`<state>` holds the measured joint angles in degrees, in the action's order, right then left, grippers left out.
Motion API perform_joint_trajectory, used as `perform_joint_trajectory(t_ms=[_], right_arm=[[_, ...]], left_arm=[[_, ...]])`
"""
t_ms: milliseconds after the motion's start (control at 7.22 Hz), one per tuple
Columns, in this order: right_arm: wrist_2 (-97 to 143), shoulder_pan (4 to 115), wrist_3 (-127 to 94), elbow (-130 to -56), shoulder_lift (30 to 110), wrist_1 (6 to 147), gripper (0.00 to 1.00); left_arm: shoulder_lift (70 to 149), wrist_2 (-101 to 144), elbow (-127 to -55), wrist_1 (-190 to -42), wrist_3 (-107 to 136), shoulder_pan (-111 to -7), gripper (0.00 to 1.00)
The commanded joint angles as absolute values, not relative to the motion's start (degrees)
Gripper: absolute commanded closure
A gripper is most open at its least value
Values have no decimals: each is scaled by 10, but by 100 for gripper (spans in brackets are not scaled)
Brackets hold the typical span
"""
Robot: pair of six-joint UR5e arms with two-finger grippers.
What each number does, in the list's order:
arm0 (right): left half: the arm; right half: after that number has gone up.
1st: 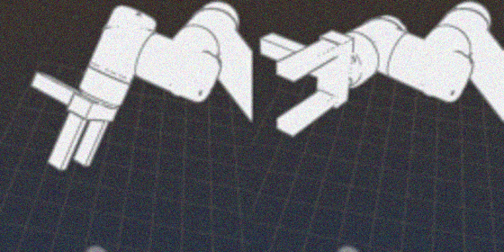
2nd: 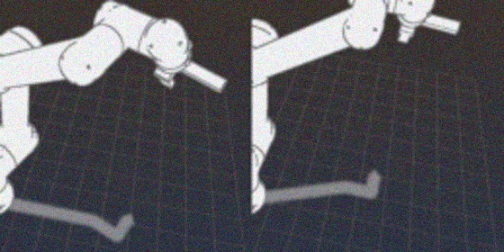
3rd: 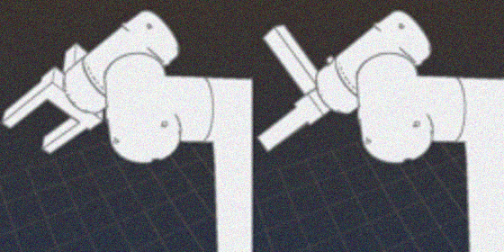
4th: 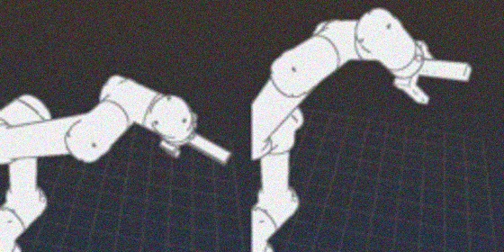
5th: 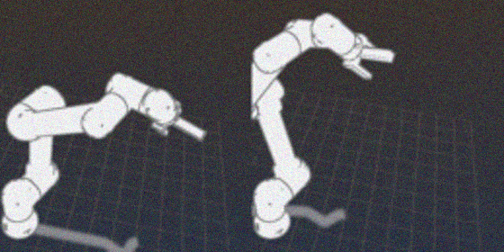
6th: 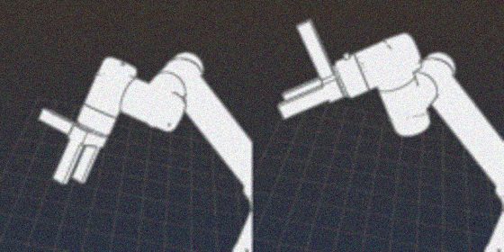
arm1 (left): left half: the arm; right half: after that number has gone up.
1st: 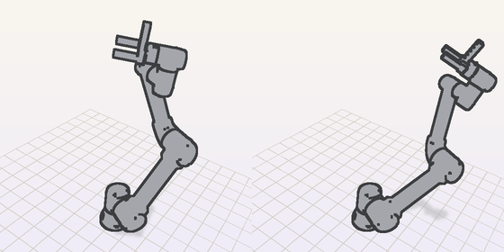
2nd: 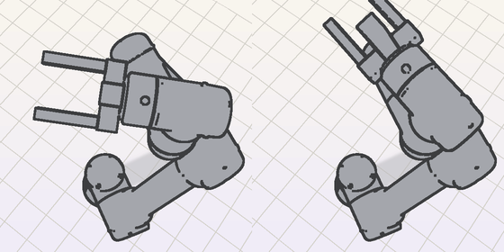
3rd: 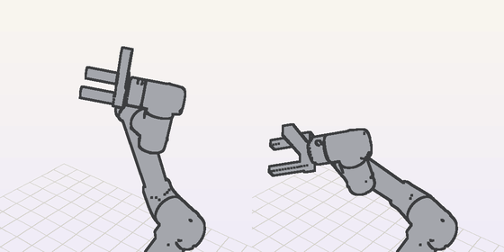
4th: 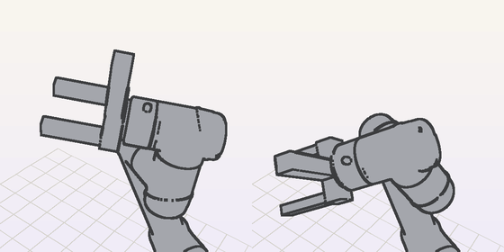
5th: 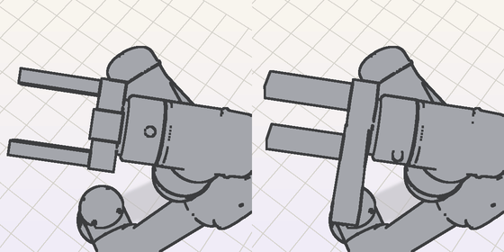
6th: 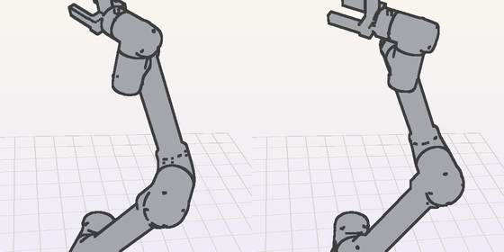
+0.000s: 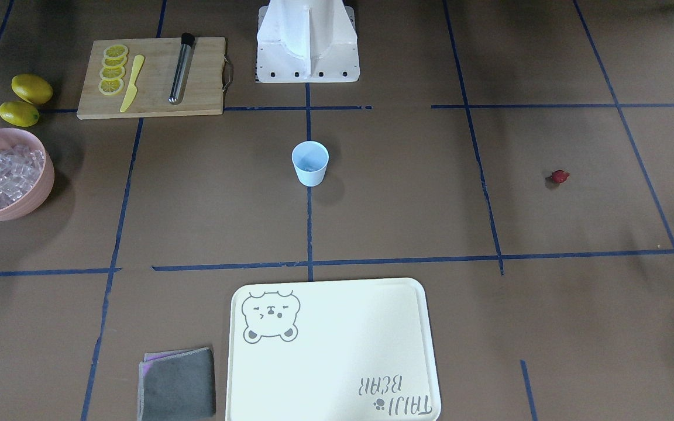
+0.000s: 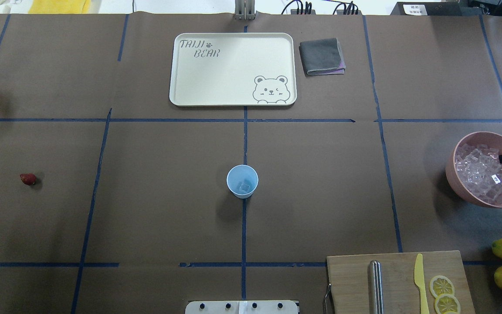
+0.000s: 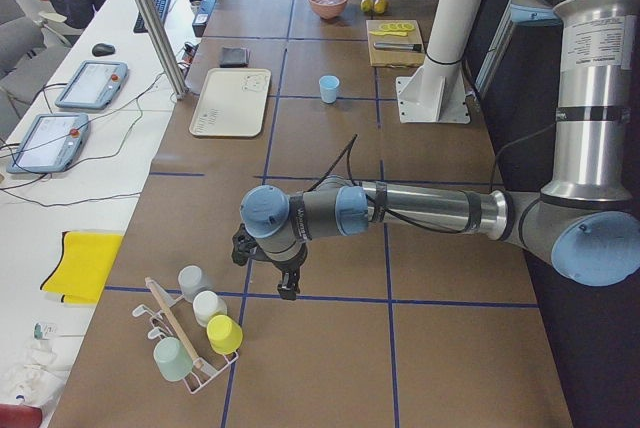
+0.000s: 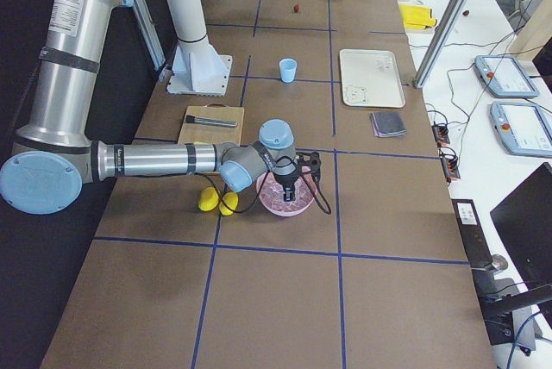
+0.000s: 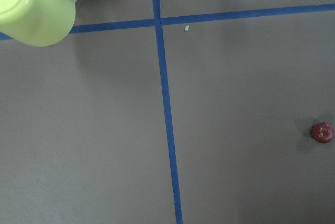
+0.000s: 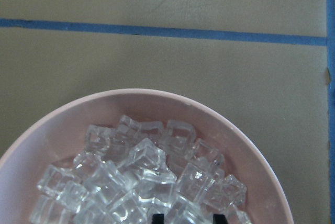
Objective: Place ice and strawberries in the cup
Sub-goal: 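Lower the right gripper into the bowl and grasp another ice cube, then carry the ice cube with the right gripper over the cup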
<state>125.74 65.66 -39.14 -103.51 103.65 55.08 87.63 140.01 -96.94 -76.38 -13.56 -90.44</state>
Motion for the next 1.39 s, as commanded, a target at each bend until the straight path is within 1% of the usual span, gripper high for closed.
perform_joint_trajectory(t_ms=[0,277,693,831,970,1247], right_arm=[[1288,687,-391,-1046,1004,572,99],[1283,655,-393,-1066,949,633,99],[1261,587,-403,-1077,833,734,100],[1230,551,-403,-1099,802,788,100],[1210,521,-425,-1108,751,848,100],[1132,415,-551,-1107,643,934,100]], left_arm=[[876,1400,-969,-764,-135,-904,0],[876,1400,-969,-764,-135,-904,0],[876,1400,-968,-764,-135,-904,0],[876,1400,-968,-764,-135,-904,0],[876,1400,-968,-764,-135,-904,0],[877,1400,-969,-764,-136,-904,0]])
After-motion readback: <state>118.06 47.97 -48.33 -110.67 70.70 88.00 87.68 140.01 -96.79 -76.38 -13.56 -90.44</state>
